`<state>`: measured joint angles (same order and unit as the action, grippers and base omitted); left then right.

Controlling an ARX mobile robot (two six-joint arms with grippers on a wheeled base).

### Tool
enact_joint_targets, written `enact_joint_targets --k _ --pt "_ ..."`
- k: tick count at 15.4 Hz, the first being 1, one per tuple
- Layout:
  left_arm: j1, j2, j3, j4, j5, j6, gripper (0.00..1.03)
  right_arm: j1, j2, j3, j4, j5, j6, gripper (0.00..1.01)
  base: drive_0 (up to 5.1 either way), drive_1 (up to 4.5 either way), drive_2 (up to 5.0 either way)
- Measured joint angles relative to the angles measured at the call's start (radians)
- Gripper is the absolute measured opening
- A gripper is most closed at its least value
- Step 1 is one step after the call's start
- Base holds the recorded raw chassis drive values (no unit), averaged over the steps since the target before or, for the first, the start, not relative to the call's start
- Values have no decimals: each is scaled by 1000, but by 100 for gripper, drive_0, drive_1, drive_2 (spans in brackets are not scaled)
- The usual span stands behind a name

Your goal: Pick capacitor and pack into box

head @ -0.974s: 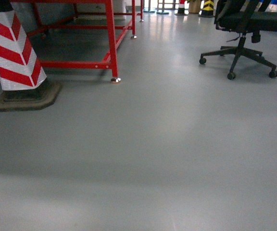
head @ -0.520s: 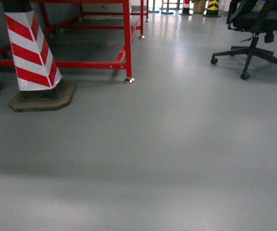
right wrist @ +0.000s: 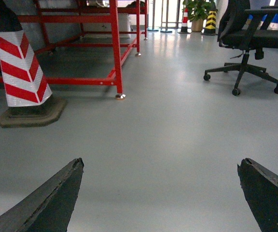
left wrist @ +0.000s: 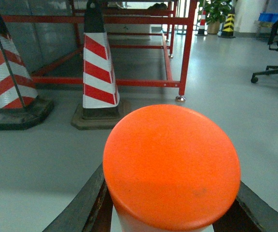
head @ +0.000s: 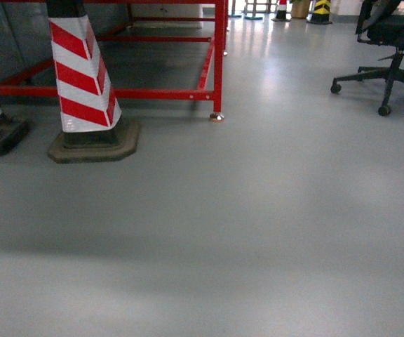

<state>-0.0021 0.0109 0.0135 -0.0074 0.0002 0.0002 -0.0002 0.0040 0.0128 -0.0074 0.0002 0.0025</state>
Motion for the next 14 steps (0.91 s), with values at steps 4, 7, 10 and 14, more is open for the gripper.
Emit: enact_joint_targets --k 4,7,10,14 --pt "0 0 0 0 -3 0 44 0 0 0 5 0 0 98 -498 238 238" --pt "0 0 0 0 0 0 44 0 0 0 0 0 0 98 -504 232 232" --pt "0 0 0 3 0 0 44 0 0 0 1 0 0 98 -496 240 240" --pt "0 0 0 -2 -1 0 44 0 0 0 2 0 0 98 -490 247 247"
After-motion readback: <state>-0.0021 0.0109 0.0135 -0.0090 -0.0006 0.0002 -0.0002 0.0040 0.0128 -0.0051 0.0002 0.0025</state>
